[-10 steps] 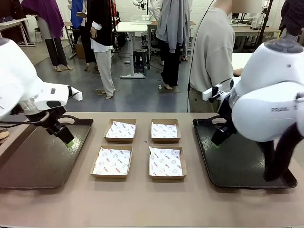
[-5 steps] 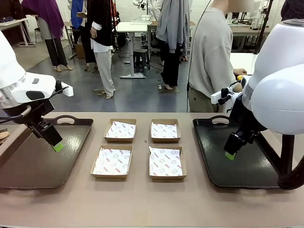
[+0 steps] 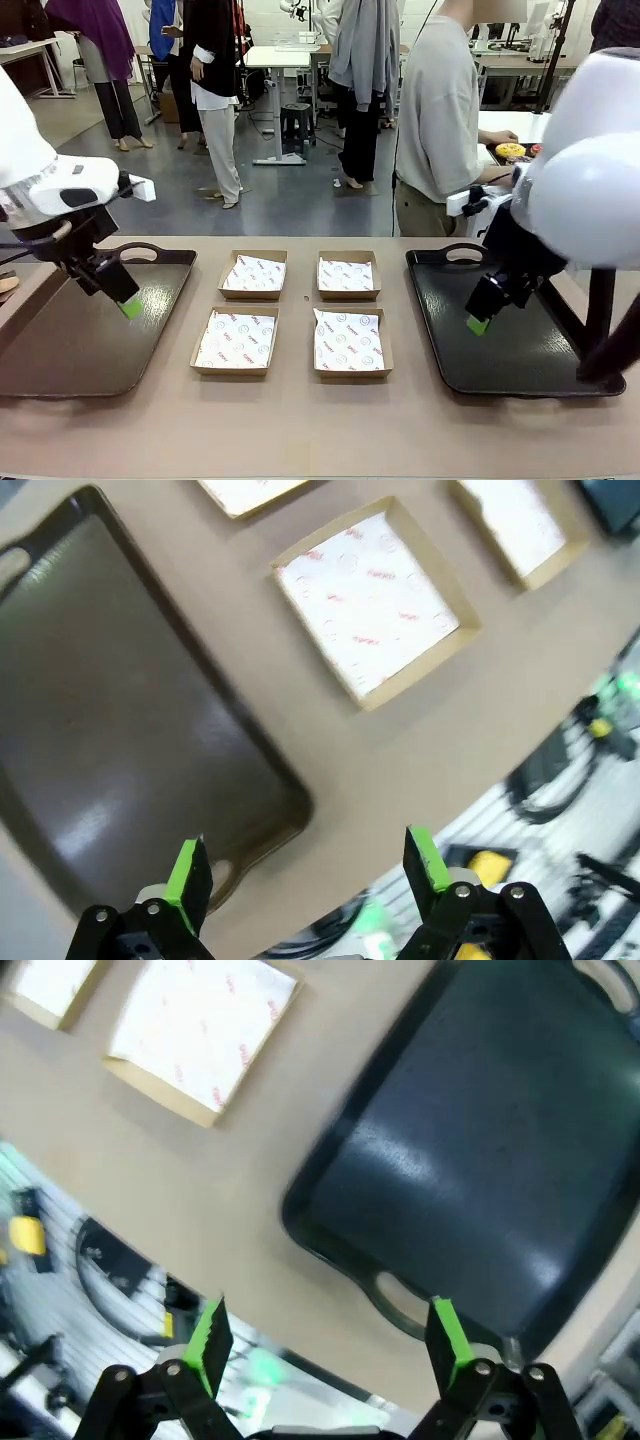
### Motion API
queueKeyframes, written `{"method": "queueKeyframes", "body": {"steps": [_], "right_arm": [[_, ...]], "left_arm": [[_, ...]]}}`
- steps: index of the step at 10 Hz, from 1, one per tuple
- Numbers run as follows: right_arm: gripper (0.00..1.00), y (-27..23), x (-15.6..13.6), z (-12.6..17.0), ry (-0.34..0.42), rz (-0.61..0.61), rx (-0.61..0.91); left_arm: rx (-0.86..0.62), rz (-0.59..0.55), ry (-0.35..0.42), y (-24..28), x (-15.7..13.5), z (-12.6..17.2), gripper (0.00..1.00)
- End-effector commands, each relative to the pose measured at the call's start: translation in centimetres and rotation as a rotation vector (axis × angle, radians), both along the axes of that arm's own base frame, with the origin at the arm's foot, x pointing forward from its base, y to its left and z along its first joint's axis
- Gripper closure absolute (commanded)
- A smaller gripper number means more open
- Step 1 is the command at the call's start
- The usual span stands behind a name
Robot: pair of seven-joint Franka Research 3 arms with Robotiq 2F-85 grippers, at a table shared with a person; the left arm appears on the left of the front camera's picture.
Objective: Individually package the donuts and arrange them on the tray.
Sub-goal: Pick up one Paper togo box.
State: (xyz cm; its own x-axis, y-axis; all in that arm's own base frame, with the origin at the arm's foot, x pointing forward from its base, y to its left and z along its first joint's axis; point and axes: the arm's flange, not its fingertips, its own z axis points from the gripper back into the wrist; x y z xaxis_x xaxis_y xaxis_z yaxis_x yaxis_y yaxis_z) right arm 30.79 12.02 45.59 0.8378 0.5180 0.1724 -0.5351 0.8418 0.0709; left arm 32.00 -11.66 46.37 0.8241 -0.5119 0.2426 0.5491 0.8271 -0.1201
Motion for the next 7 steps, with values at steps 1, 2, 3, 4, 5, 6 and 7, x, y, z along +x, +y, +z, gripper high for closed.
{"method": "queueKeyframes", "body": {"steps": [1,2,3,4,5,6,7], "right_arm": [[0.00,-3.4,1.7,-0.2,0.130,-0.144,0.399],[0.00,-5.6,2.2,-0.7,0.196,-0.191,0.584],[0.00,-7.8,2.3,-1.1,0.246,-0.215,0.778],[0.00,-10.7,2.2,-1.5,0.285,-0.228,0.966],[0.00,-12.9,1.9,-1.8,0.293,-0.234,1.074],[0.00,-15.0,1.1,-2.3,0.286,-0.251,1.127],[0.00,-17.2,0.3,-2.6,0.260,-0.289,1.157]], "left_arm": [[-0.341,0.101,0.131,2.1,1.8,-0.3,0.00],[-0.532,0.141,0.212,3.4,2.3,-0.8,0.00],[-0.674,0.205,0.262,4.8,2.6,-1.5,0.00],[-0.832,0.259,0.317,6.5,2.8,-2.3,0.00],[-0.927,0.310,0.338,8.2,2.6,-2.9,0.00],[-0.991,0.351,0.342,9.9,2.1,-3.5,0.00],[-1.036,0.385,0.333,11.5,1.6,-4.1,0.00]]}}
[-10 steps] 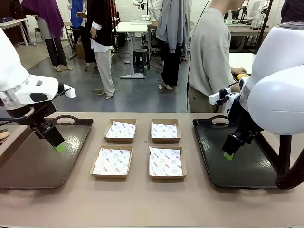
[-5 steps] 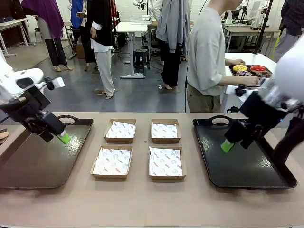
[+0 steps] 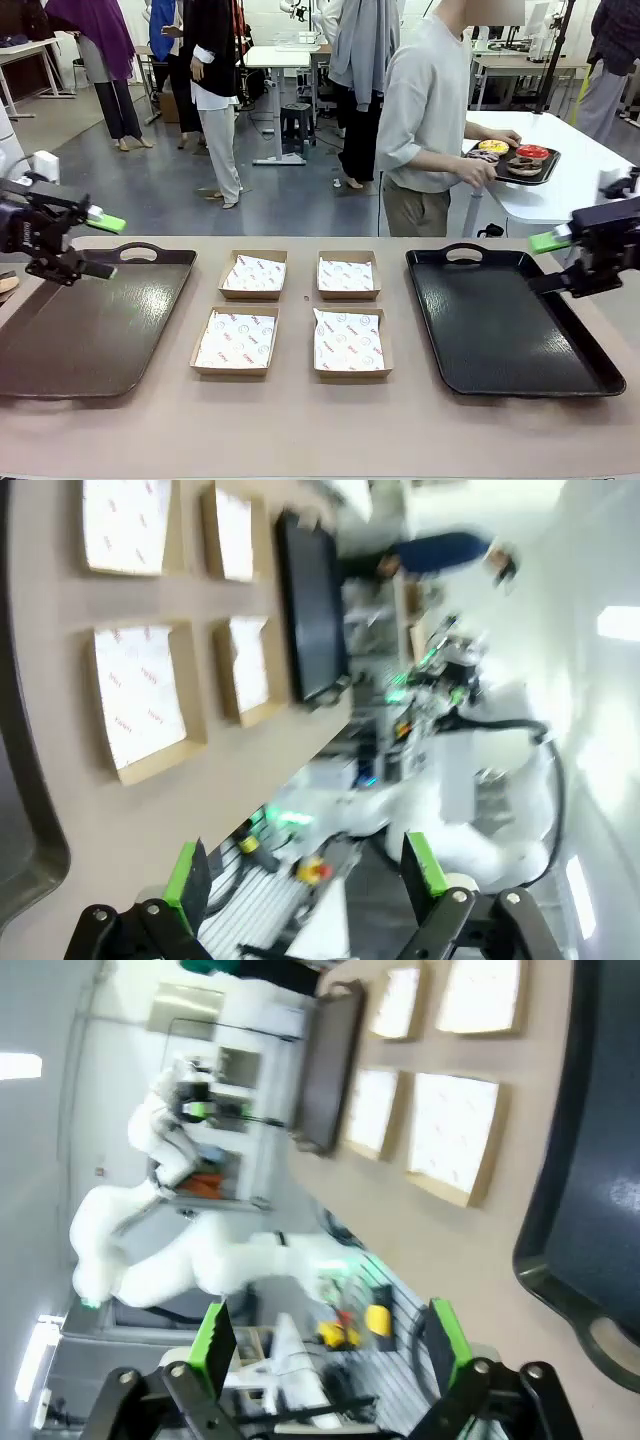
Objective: Individually package the donuts and arrange them on the tray.
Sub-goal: Pick up one Paper togo box.
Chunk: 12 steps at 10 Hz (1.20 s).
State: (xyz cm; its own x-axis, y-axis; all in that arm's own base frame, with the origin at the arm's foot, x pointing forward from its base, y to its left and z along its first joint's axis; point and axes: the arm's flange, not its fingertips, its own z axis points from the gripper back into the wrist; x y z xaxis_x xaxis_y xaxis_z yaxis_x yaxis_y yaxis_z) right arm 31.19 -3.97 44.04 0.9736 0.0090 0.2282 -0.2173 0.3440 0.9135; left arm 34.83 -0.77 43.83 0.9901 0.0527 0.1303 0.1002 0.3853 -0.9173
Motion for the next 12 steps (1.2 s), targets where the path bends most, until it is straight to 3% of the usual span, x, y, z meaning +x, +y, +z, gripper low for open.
{"method": "queueKeyframes", "body": {"steps": [1,6,10,11,12], "right_arm": [[0.00,-3.3,-1.0,-1.2,-0.003,-0.083,0.088],[0.00,-10.3,-4.7,-2.0,-0.007,-0.183,0.146],[0.00,-12.2,-6.3,-1.3,-0.026,-0.220,0.154],[0.00,-11.7,-6.1,-1.0,-0.043,-0.240,0.121],[0.00,-12.0,-6.2,-1.4,-0.007,-0.244,0.168]], "left_arm": [[-0.062,0.080,-0.014,2.2,-2.0,-1.9,0.00],[-0.126,0.208,-0.010,8.7,-5.1,-3.1,0.00],[-0.090,0.266,-0.011,10.8,-6.5,-2.9,0.00],[-0.064,0.245,-0.023,10.1,-6.5,-2.5,0.00],[-0.112,0.280,0.012,13.2,-3.2,-1.8,0.00]]}}
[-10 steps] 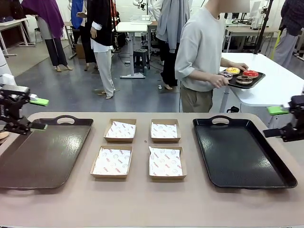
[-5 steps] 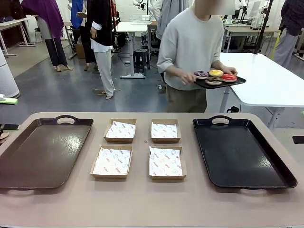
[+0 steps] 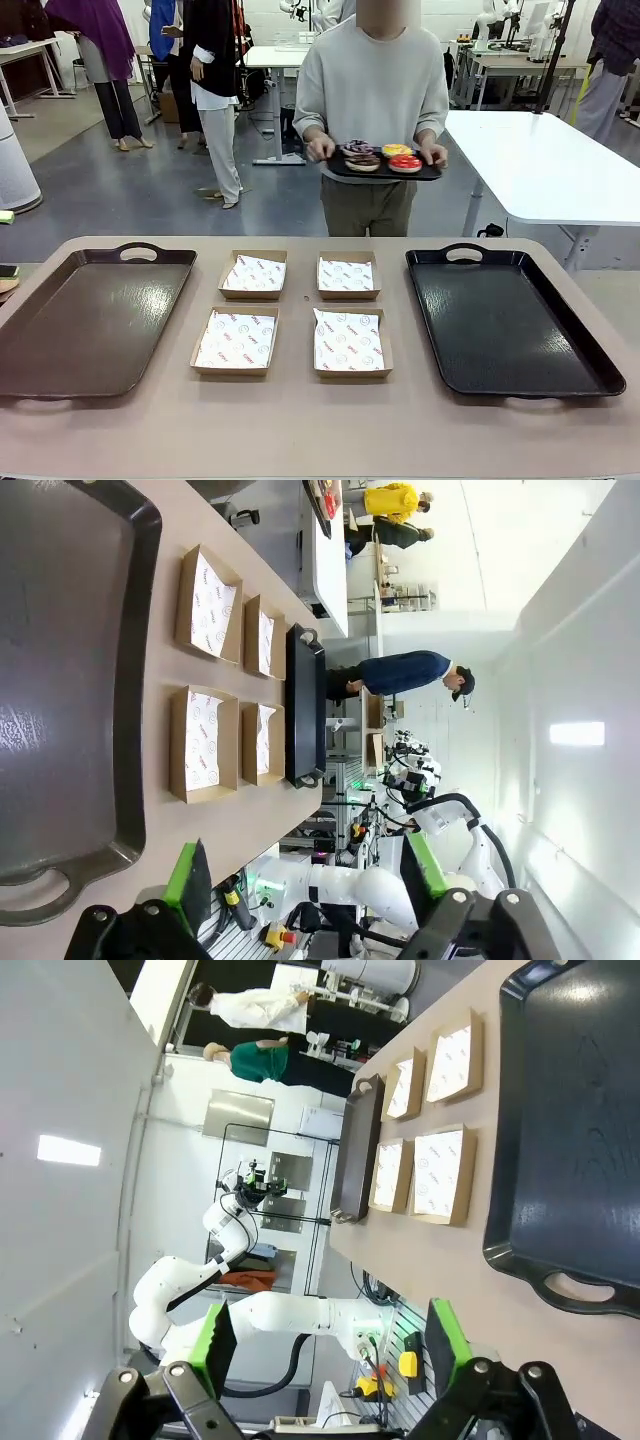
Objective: Individually package the donuts and arrange them on the tray.
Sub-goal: Pick up one Paper togo box.
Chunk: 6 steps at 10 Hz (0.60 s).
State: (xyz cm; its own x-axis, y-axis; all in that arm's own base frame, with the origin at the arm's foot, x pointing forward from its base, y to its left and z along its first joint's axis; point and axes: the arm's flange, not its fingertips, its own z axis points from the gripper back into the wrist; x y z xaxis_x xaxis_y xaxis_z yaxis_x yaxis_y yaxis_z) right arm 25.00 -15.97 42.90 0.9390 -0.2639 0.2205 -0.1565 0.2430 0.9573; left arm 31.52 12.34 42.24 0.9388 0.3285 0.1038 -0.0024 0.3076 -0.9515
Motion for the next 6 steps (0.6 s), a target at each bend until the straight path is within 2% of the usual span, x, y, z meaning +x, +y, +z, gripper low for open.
{"method": "queueKeyframes", "body": {"steps": [1,6], "right_arm": [[0.00,0.01,0.00,-0.27,0.004,0.003,0.012],[0.00,0.01,0.00,-0.27,0.004,0.003,0.012]], "left_arm": [[-0.016,0.008,0.002,0.11,0.08,-0.17,0.00],[-0.016,0.008,0.002,0.11,0.08,-0.17,0.00]]}}
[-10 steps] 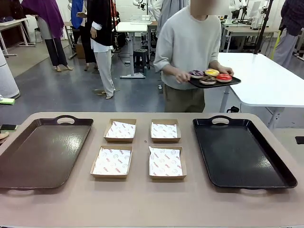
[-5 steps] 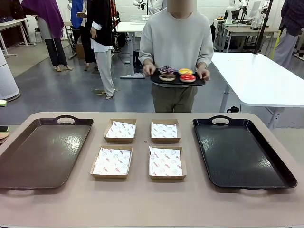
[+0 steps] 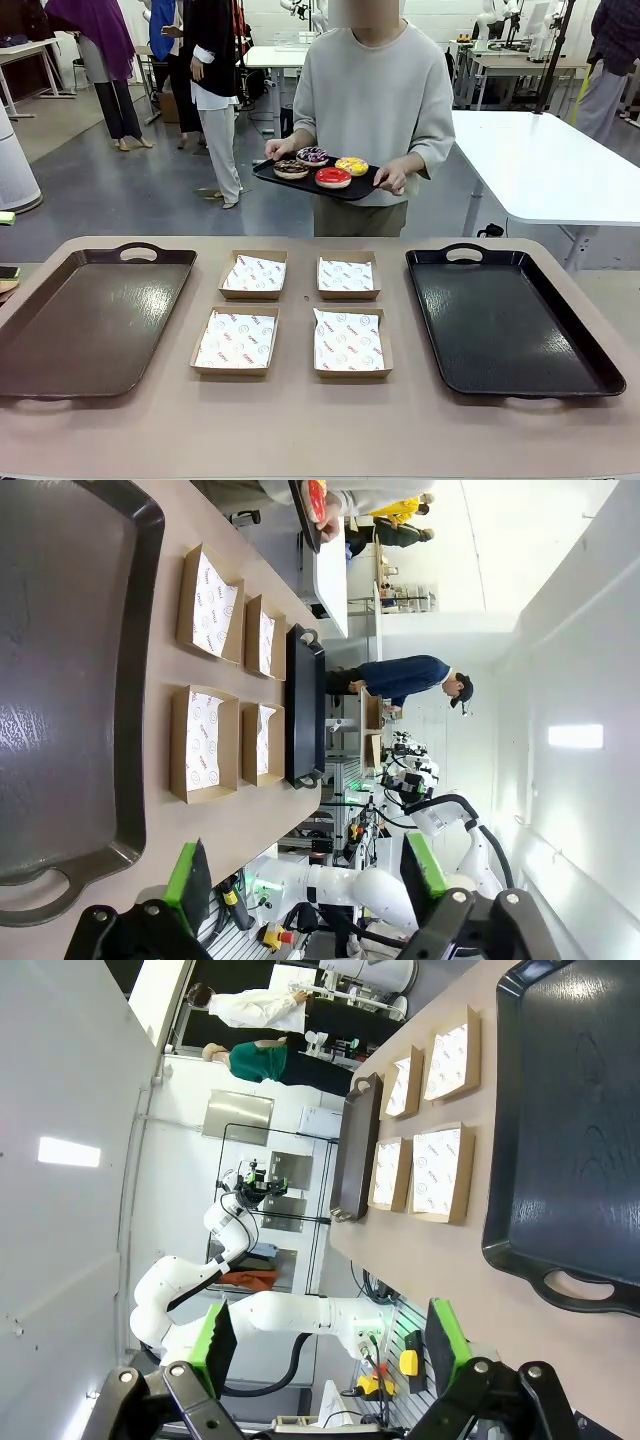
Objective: Individually package the donuts and arrange them on the tray.
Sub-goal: Pick up one Paper togo box.
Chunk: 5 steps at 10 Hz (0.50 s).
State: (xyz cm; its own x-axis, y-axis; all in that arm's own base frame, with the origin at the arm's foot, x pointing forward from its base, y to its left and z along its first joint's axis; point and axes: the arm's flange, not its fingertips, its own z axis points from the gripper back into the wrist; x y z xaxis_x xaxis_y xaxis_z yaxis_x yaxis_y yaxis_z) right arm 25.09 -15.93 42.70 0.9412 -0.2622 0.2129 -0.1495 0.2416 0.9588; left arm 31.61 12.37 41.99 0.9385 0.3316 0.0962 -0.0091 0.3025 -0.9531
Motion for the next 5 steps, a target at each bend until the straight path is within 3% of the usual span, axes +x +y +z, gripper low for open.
{"method": "queueKeyframes", "body": {"steps": [1,5], "right_arm": [[0.00,-0.03,-0.09,-0.07,-0.004,0.001,0.011],[0.00,-0.03,-0.09,-0.07,-0.004,0.001,0.011]], "left_arm": [[-0.010,0.005,-0.004,0.08,0.00,0.07,0.00],[-0.010,0.005,-0.004,0.08,0.00,0.07,0.00]]}}
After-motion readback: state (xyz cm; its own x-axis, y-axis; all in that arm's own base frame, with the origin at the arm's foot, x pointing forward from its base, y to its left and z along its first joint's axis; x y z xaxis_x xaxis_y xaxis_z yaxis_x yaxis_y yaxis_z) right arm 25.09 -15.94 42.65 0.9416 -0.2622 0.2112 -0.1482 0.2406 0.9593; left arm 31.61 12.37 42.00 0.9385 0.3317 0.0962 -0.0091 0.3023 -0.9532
